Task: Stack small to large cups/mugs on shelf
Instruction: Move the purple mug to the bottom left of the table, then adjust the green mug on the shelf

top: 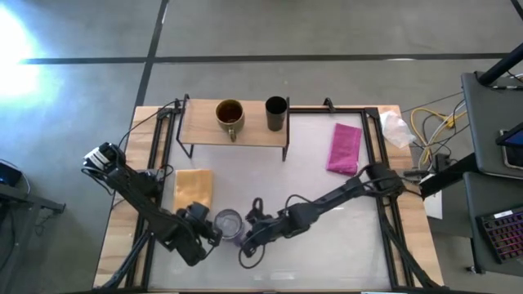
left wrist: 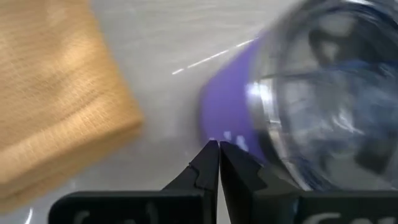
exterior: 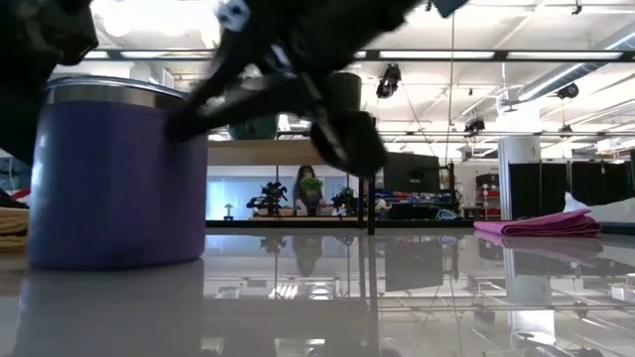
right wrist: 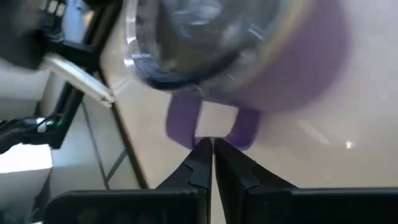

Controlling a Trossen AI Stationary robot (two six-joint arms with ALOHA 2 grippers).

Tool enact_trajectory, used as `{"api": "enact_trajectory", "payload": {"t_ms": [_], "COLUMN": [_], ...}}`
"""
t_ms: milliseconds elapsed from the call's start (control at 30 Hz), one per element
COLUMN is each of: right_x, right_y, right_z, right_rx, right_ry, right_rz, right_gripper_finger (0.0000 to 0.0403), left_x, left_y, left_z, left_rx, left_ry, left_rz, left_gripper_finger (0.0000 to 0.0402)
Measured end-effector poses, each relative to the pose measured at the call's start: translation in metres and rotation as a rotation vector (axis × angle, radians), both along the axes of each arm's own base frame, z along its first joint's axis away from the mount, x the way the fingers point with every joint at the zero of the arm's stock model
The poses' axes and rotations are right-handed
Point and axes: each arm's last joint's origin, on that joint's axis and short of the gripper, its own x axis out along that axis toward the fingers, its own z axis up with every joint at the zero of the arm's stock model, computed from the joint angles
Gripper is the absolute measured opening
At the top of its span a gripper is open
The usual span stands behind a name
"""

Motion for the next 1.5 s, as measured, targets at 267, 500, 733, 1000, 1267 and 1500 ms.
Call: {"api": "enact_trajectory", "payload": {"t_ms": [267, 500, 733, 1000, 1267, 1500], "right_x": [0.031, 0.027, 0.019, 0.006, 0.007, 0.015], "right_y": [0.015, 0.014, 0.016, 0.007, -0.004, -0.002], "right_z": [0.015, 0.034, 0.070, 0.066, 0.056, 0.052], "right_rx": [-0.034, -0.230, -0.360, -0.434, -0.457, -0.437], "right_ry": [-0.037, 0.097, 0.112, 0.267, 0.290, 0.190], "right_rz": [0.103, 0.153, 0.181, 0.142, 0.116, 0.121], "right_gripper_finger": [0.0011, 0.0011, 0.0011, 0.0011, 0.0011, 0.0011], "left_x": [-0.005, -0.017, -0.030, -0.026, -0.006, 0.000], "left_y": [0.006, 0.002, -0.022, -0.064, -0.089, -0.089], "left_z": [-0.006, 0.029, 0.052, 0.017, -0.003, -0.010], "left_rx": [0.009, -0.061, -0.160, -0.230, -0.202, -0.186], "left_ry": [0.025, -0.062, -0.244, -0.227, -0.203, -0.190], "left_rz": [0.005, -0.104, -0.160, -0.090, -0.049, -0.018], "left_gripper_finger": [0.0000, 0.0000, 0.0000, 0.0000, 0.0000, 0.0000]}}
